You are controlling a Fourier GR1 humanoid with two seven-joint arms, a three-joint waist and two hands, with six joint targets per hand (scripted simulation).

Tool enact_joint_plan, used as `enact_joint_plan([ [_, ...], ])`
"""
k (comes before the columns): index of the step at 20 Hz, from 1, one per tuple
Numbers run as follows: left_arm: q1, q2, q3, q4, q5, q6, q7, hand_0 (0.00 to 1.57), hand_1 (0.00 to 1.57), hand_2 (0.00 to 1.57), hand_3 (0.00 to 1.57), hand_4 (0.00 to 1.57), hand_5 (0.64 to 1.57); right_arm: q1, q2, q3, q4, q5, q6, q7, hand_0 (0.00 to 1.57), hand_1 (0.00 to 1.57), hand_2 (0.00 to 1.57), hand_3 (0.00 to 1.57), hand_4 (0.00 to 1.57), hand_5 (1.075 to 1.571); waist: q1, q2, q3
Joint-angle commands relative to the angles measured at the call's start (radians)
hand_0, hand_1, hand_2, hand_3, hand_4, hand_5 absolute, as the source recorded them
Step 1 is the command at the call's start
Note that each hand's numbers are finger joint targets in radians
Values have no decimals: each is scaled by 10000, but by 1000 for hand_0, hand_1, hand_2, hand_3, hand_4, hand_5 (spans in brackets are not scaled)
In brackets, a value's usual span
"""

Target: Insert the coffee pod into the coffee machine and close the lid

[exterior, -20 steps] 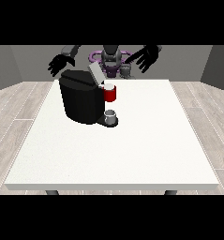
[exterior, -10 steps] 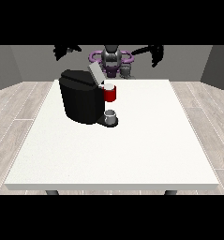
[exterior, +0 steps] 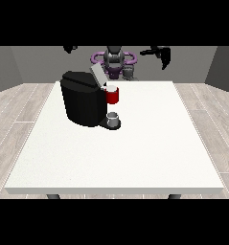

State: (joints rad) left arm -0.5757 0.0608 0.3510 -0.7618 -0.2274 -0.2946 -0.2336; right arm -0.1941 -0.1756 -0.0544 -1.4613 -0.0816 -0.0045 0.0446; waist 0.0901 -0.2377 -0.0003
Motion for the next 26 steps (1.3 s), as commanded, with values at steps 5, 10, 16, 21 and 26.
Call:
enact_joint_plan([
  [5, 771, -328, -273, -1798, 858, -250, 1241, 0, 0, 0, 0, 0, 1571, -127, 251, 542, 240, 578, 85, -131, 0, 0, 0, 0, 161, 1571, 573, -6, 7],
  [10, 2037, -558, -839, -3042, 1074, -6, 634, 0, 0, 0, 0, 103, 1571, -1072, -79, 59, 489, 88, 678, 210, 0, 0, 0, 0, 0, 1571, 412, 826, 4],
  [16, 1937, -602, -1147, -4229, 1759, 135, 1671, 0, 0, 0, 0, 0, 1571, -1506, 23, -419, 1932, 114, 587, -888, 0, 0, 0, 0, 0, 1571, 911, 1680, 8],
  [21, 2746, -387, -1481, -5257, 1958, 222, 1536, 0, 0, 0, 0, 0, 1571, -2482, -344, -673, 2683, 56, 988, -854, 0, 0, 0, 0, 0, 1571, 589, 2152, 5],
  [26, 3453, -264, -1760, -5382, 1839, 490, 1170, 0, 0, 0, 0, 0, 1571, -3220, 76, -278, 2780, 371, 612, -322, 0, 0, 0, 0, 0, 1571, 355, 2346, 2],
])
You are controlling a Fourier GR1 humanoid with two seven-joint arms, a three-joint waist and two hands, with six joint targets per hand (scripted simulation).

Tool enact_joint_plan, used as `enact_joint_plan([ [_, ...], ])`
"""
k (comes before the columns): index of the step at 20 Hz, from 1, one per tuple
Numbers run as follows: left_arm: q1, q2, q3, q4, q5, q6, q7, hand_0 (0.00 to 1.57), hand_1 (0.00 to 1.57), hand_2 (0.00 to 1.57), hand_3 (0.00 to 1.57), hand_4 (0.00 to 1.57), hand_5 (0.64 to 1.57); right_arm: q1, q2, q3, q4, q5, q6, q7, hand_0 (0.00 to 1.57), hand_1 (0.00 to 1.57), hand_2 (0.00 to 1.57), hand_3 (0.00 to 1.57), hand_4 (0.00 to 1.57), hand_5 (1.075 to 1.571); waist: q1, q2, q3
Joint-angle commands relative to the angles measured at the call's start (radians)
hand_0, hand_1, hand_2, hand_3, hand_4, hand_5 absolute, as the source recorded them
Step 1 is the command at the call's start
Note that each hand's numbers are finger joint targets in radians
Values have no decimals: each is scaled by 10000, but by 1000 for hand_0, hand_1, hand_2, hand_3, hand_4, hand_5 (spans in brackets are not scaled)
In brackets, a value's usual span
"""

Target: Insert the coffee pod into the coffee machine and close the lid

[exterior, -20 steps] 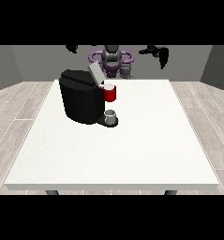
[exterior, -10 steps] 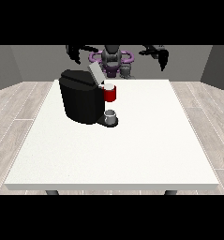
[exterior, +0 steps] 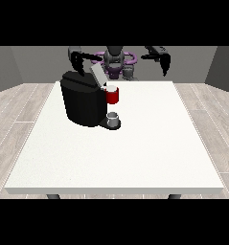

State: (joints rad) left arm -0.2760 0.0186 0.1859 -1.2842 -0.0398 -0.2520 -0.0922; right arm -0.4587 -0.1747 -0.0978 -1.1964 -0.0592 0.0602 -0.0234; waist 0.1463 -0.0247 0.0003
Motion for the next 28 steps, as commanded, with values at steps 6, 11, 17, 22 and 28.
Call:
enact_joint_plan([
  [6, 62, 233, -68, -571, 313, 409, 63, 0, 0, 0, 0, 0, 1571, -1053, 337, 439, 723, 759, -309, -184, 0, 0, 0, 0, 0, 1571, -346, 597, -3],
  [11, 524, 317, -285, -1278, 438, 305, 174, 0, 0, 0, 0, 0, 1571, -1402, 186, -2, 1502, 546, -95, -582, 0, 0, 0, 0, 0, 1571, -20, 795, -2],
  [17, -178, 672, -56, -1051, 622, 540, 458, 0, 0, 0, 0, 0, 1571, -2062, 23, 11, 1674, 474, 443, -637, 0, 0, 0, 0, 0, 1571, -255, 1077, -2],
  [22, 473, 625, -264, -1208, 744, 235, 349, 0, 0, 0, 0, 0, 1571, -2169, 116, 44, 1980, 883, -118, -639, 0, 0, 0, 0, 0, 1571, 249, 977, -2],
  [28, 315, 951, 74, -609, 835, 425, -5, 0, 0, 0, 0, 0, 1571, -2245, 451, 491, 1853, 1083, 158, -738, 0, 0, 0, 0, 114, 1571, -254, 966, -3],
])
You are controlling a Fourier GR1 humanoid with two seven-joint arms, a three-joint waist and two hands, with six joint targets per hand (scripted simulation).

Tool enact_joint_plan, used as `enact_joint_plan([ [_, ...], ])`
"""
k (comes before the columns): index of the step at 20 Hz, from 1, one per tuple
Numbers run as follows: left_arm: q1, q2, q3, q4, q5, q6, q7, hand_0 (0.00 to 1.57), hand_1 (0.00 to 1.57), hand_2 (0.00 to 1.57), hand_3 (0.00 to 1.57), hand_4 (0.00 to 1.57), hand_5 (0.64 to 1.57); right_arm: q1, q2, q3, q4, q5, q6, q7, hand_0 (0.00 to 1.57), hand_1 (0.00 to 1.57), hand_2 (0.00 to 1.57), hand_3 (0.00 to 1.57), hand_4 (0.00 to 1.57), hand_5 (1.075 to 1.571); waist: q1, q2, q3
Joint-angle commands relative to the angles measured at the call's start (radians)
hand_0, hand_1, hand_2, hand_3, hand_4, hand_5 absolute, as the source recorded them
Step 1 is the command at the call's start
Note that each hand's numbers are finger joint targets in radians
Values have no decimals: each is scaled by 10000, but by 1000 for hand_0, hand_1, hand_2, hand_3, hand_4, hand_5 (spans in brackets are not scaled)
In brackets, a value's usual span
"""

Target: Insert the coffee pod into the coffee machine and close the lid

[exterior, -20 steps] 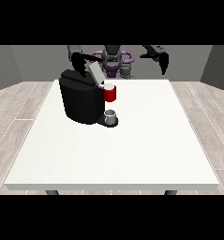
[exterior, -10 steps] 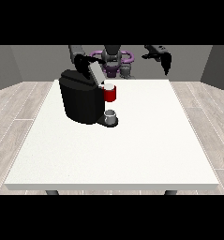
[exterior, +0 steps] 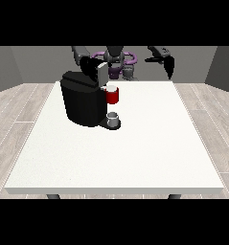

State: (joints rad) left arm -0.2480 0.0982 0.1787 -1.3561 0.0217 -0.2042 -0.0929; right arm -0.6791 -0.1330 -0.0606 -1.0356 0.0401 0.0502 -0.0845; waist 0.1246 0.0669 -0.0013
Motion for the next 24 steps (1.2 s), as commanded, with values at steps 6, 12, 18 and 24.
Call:
enact_joint_plan([
  [6, 153, 282, 72, 527, -110, 61, -522, 0, 0, 0, 0, 169, 1571, -991, 593, 664, 73, 806, -498, 779, 0, 0, 0, 0, 215, 1571, 76, -89, 10],
  [12, -554, 50, -69, 454, 105, 375, -19, 0, 0, 0, 0, 167, 1571, -1397, 432, 785, 421, 1124, -1, 459, 0, 0, 0, 0, 110, 1571, -14, 94, 13],
  [18, -322, 378, 67, 316, 442, -105, -309, 0, 0, 0, 0, 196, 1571, -1344, 880, 739, 288, 1121, -302, 164, 0, 0, 0, 0, 30, 1571, 75, -262, 12],
  [24, 183, -88, -357, 105, 130, 298, -190, 0, 0, 0, 0, 205, 1571, 388, 1314, 1424, -441, -30, 298, -743, 0, 0, 0, 0, 275, 1571, -391, -1231, 17],
])
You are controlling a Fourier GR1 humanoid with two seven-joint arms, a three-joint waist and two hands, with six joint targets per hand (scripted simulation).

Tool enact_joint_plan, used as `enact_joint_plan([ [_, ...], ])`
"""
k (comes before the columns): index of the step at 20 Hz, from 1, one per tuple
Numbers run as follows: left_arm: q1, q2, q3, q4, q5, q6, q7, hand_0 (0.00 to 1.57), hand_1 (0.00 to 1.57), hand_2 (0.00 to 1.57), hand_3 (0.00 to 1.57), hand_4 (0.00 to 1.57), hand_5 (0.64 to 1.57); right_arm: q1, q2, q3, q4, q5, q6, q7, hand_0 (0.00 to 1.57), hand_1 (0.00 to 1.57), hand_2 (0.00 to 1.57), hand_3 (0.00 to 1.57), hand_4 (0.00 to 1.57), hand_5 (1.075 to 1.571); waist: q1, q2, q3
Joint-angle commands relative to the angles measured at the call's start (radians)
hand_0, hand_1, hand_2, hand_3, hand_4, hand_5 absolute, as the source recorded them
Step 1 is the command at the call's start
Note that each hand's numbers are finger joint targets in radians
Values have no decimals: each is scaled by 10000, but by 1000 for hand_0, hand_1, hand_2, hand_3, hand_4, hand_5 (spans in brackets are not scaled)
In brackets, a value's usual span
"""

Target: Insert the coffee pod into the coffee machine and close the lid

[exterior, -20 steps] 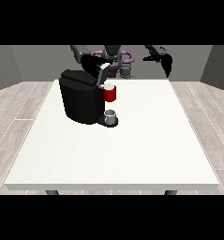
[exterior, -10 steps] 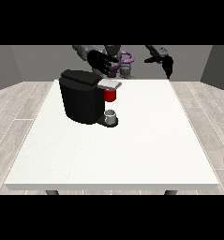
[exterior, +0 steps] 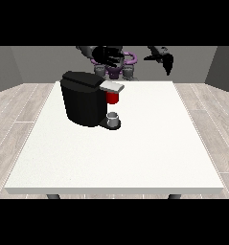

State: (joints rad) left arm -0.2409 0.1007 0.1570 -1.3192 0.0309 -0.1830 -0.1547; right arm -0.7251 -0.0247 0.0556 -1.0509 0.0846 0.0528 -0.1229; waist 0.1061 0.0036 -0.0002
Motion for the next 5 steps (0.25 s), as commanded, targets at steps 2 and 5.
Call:
enact_joint_plan([
  [2, 335, -127, -21, 491, -119, 160, -81, 0, 0, 0, 0, 192, 1571, 1929, 238, 1165, -1041, -1810, -431, -257, 0, 0, 0, 0, 286, 1571, -513, -1055, 4],
  [5, 812, -233, 17, 411, -78, 207, -637, 0, 0, 0, 0, 192, 1571, 2668, 243, 1031, -1255, -1692, -555, -236, 0, 0, 0, 0, 157, 1571, -842, -993, 1],
])
